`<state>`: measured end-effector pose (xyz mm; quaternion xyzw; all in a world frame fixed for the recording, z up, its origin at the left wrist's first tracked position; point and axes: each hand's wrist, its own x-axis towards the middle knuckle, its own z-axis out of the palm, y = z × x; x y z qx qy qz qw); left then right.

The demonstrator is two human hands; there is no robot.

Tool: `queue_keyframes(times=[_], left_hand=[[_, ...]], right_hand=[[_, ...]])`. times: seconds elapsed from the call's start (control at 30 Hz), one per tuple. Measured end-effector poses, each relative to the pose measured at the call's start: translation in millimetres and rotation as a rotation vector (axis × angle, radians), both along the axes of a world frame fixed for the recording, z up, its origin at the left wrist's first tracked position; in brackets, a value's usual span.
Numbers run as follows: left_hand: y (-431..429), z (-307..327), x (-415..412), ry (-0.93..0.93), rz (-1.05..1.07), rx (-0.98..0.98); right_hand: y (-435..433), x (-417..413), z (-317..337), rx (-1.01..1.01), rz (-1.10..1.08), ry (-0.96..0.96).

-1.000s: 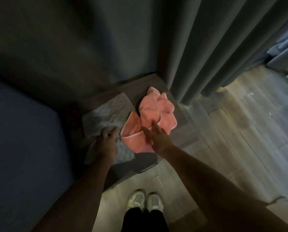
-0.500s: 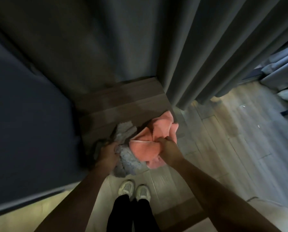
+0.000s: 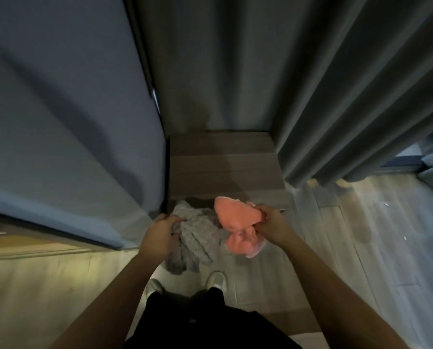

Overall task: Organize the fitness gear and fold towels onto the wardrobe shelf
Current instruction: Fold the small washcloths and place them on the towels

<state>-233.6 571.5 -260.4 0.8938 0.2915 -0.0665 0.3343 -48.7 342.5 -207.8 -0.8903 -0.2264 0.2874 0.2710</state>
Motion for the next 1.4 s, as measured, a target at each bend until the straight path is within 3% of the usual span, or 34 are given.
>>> queue_keyframes(times=[0.3,0.6,0.8,1.17,1.4], left_hand=[[62.5,21.4,-98.6,0.014,0.084,0.021],[168.2,48.5,-271.4,0.014,0.296,0.085],[218.6,59.5,-352.9,0.009,0.455,0.12],[323.7,56.7,-438.2,-0.005,0.667,0.12],[412.1,57.5,-472.0,0.023,0.641,0.081]], right_hand=[[89.9,-76.0,21.2,-0.144,0.222,0.077],[242.3,-238.2,18.6,-0.048,0.446,0.11],[332.0,-303.2,28.6,-0.022,0.6,0.103],[489.7,-390.7,5.9,-0.04,0.796,0.132],[580.6,-428.9,-9.0,-0.063,0.801,0.164]])
